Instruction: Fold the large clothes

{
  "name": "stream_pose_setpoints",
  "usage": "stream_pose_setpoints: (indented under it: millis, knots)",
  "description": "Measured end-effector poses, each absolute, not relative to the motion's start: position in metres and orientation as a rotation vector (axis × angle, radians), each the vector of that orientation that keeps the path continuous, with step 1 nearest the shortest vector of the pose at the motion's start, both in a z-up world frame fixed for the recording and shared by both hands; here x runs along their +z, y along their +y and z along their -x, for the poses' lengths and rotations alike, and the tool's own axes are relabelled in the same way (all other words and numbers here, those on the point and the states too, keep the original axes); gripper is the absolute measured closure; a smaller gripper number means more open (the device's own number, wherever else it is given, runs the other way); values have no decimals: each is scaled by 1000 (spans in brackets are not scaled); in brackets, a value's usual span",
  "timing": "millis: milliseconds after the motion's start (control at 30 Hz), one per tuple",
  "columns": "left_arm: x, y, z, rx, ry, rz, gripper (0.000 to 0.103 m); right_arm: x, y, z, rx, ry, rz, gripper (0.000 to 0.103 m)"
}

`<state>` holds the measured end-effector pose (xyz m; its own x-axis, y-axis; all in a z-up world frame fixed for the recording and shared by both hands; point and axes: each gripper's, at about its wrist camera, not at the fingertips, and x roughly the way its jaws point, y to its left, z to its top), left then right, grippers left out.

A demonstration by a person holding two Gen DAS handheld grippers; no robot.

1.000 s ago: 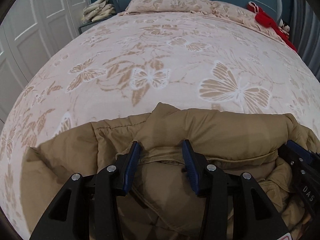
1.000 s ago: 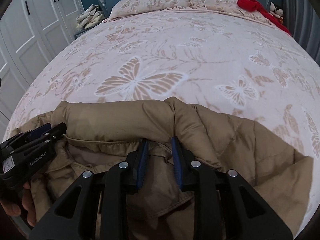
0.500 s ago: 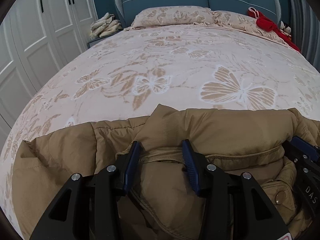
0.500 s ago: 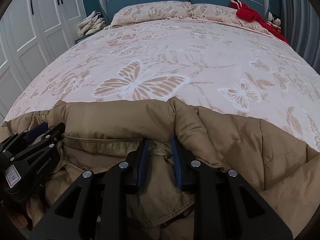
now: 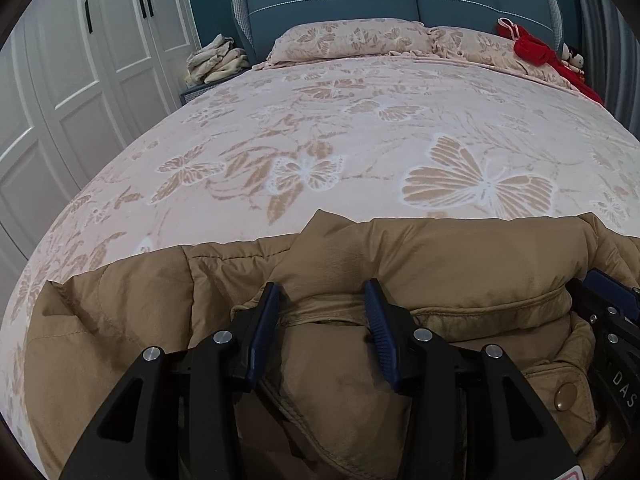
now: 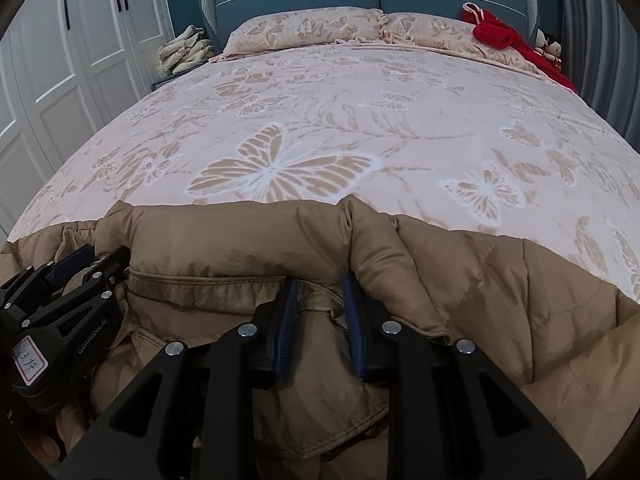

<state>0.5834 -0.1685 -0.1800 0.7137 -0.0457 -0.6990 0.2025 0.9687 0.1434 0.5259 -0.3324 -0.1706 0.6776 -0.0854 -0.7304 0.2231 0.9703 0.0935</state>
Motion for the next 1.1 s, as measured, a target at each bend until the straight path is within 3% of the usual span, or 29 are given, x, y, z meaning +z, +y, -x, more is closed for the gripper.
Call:
stream_pose_setpoints:
  millis: [467,533,567,600,767,933,1100]
  knots:
    - [-165,-161,-579,-147,800,-196,57,-162,-334,-524,-153,824,-227,80]
    - [-146,-144,-558,-182,829,-152,47,-144,-332,-503,-165,836,-242,77]
    - [-139,-137,-546,-175,829,-141,35,-133,-332,-484,-158,826,-276,70]
    - [-128,-122,-525,-182,825,-119,29,-125,-334,-466,-135,817,-309,62]
    - [-105,-31,-419,-285,917,-22,25,-90,-323,-287,-49,788,-331,42]
    - [-112,89,-313,-221,1053,89,20,-91,-323,-115,-180,884,-303,37]
    - [-132,161,-256,-125,1150,236,20,-105,-330,-20,-282,907,-482,32]
